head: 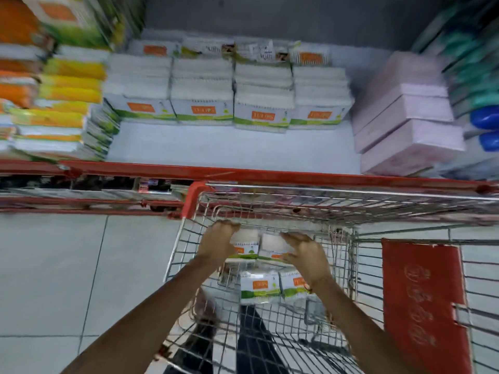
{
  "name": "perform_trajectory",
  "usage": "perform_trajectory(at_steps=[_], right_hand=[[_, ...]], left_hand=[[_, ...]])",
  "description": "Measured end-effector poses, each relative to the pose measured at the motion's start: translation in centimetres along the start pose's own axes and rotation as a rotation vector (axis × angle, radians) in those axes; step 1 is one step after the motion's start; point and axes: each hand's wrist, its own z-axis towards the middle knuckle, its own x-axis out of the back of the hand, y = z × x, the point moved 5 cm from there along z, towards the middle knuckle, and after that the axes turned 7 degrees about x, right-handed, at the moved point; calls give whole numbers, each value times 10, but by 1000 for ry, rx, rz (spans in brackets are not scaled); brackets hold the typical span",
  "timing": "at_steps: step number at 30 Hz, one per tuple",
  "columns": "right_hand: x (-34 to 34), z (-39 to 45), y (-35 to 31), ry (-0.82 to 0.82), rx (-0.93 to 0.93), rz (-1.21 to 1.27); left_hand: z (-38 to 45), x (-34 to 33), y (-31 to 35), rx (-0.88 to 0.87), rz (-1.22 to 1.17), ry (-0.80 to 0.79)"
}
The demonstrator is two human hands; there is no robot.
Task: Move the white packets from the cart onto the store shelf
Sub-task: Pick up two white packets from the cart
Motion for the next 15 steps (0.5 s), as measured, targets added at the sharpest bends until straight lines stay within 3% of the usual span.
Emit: perform_trajectory(at_steps=[9, 15], right_hand=[[150, -57, -96, 556, 92, 5], [199, -14, -165, 677, 224, 44]], left_hand=[[-95, 167, -5, -209, -224, 372], [-104, 244, -41, -167, -252, 604]])
